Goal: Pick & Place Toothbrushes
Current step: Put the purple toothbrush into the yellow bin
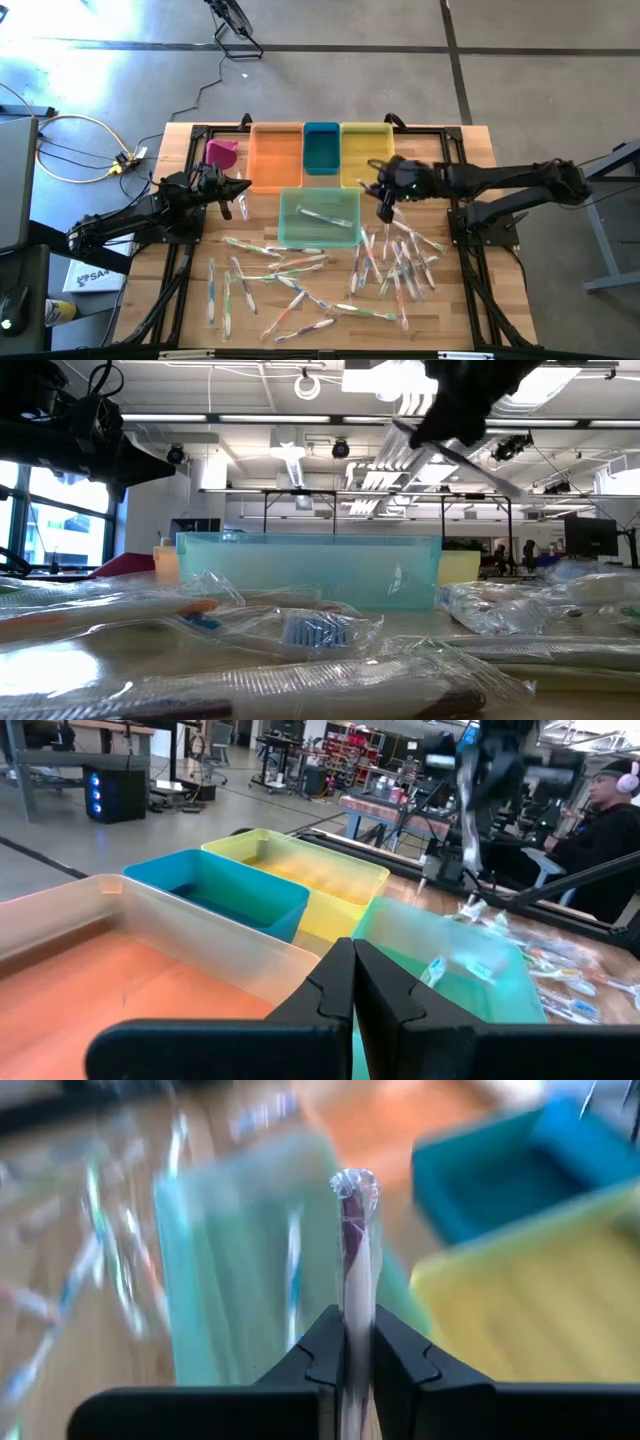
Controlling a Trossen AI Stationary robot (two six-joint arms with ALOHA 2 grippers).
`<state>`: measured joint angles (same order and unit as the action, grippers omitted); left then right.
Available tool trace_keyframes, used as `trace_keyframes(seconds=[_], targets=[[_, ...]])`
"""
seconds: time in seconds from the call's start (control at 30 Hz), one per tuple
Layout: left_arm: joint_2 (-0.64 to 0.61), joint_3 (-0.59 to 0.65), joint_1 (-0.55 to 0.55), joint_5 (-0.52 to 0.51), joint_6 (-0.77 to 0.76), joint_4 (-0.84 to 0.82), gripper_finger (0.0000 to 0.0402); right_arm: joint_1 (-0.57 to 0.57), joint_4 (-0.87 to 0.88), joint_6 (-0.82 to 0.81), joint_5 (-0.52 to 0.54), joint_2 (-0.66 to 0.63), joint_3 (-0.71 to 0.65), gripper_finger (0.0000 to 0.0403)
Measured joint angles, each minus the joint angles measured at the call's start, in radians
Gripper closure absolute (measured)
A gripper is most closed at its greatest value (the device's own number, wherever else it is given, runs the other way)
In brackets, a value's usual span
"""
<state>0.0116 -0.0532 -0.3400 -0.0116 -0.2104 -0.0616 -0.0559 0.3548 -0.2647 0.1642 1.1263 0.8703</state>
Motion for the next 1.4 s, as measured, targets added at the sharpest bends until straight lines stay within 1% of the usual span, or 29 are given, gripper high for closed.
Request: trace_keyframes(seconds=[0.2, 0.27, 0.4, 0.5, 0.63, 0.77, 0.93, 1.07, 1.2, 1.4], targets=[[0.0, 0.0, 0.0, 0.0, 0.0, 0.0, 0.0402, -0.049, -0.211, 0.103, 0.008, -0.001, 0.0, 0.0381], [0.0, 0.0, 0.0, 0.0, 0.0, 0.0, 0.0402, -0.06, -0.27, 0.123, 0.042, 0.01, 0.0, 0.0381], [0.0, 0.0, 0.0, 0.0, 0.0, 0.0, 0.0402, -0.08, -0.352, 0.142, 0.149, 0.029, 0.0, 0.0381], [0.0, 0.0, 0.0, 0.0, 0.0, 0.0, 0.0402, -0.099, -0.407, 0.142, 0.22, 0.046, 0.0, 0.038], [0.0, 0.0, 0.0, 0.0, 0.0, 0.0, 0.0402, -0.124, -0.475, 0.141, 0.275, 0.083, 0.0, 0.038], [0.0, 0.0, 0.0, 0.0, 0.0, 0.0, 0.0402, -0.159, -0.517, 0.14, 0.297, 0.135, 0.0, 0.038], [0.0, 0.0, 0.0, 0.0, 0.0, 0.0, 0.0402, -0.206, -0.542, 0.124, 0.358, 0.215, 0.0, 0.038], [0.0, 0.0, 0.0, 0.0, 0.0, 0.0, 0.0402, -0.255, -0.579, 0.103, 0.36, 0.269, 0.0, 0.038], [0.0, 0.0, 0.0, 0.0, 0.0, 0.0, 0.0402, -0.315, -0.574, 0.069, 0.357, 0.308, 0.0, 0.0381], [0.0, 0.0, 0.0, 0.0, 0.0, 0.0, 0.0402, -0.4, -0.528, 0.008, 0.284, 0.357, 0.0, 0.0382]])
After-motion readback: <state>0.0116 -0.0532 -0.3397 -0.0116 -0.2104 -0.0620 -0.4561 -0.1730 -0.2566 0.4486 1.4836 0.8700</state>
